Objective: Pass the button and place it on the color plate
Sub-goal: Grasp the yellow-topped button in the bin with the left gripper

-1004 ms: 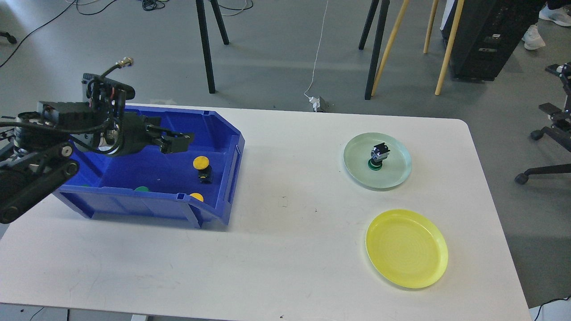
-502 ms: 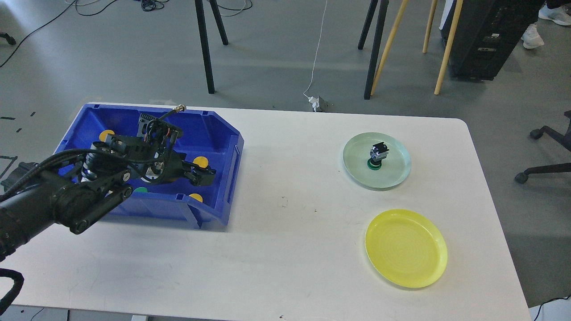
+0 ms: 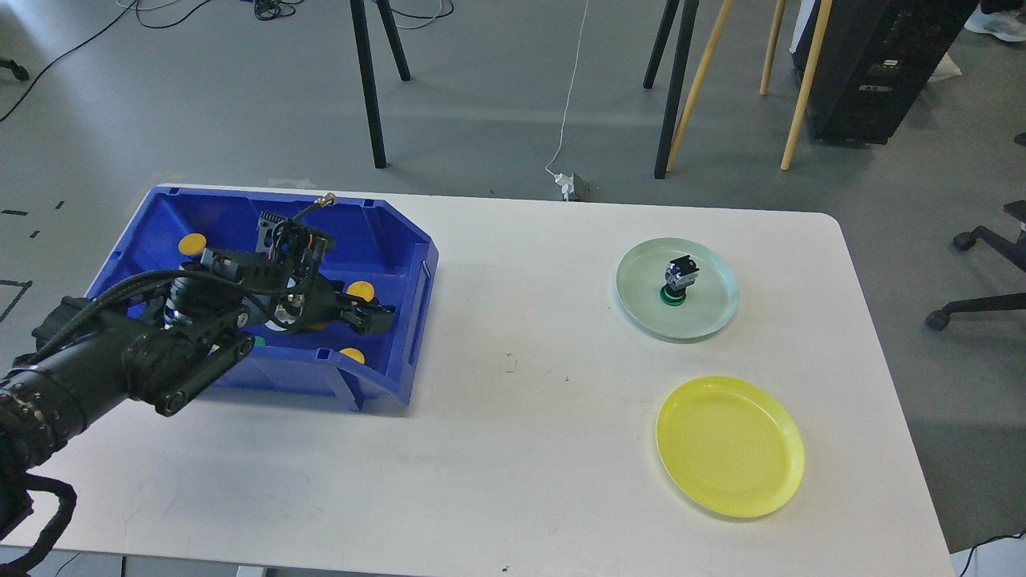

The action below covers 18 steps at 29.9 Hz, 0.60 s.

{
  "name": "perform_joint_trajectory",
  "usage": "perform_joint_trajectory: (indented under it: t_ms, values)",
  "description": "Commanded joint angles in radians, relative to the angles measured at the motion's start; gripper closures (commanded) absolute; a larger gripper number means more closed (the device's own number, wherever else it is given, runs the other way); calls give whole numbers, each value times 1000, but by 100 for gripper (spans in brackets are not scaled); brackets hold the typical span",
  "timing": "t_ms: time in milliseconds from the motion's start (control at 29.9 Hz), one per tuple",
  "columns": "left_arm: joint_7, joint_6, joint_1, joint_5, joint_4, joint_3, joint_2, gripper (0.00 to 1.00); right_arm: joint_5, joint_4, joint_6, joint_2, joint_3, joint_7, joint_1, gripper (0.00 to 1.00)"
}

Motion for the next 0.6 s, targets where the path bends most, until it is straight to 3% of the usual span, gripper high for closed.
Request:
perform_joint_trajectory:
  t_ms: [0,67,201,368,569]
  values:
    - [0,5,-3,0,9,-1,-3,14,0,1,0,1,-1,0,2,6]
    - [-2,5,-3,1,9,1,-1,24,0,1,0,1,-1,0,2,6]
    - [-8,0,-4,3,9,1,2,33,0,1,0,1,-1,0,2,6]
    - [-6,-12,-17,3,9,2,6,71,-1,1,0,1,-1,0,0,6]
    - [-18,-49,-29,3,-8,1,8,73,-3,1,0,1,-1,0,-2,6]
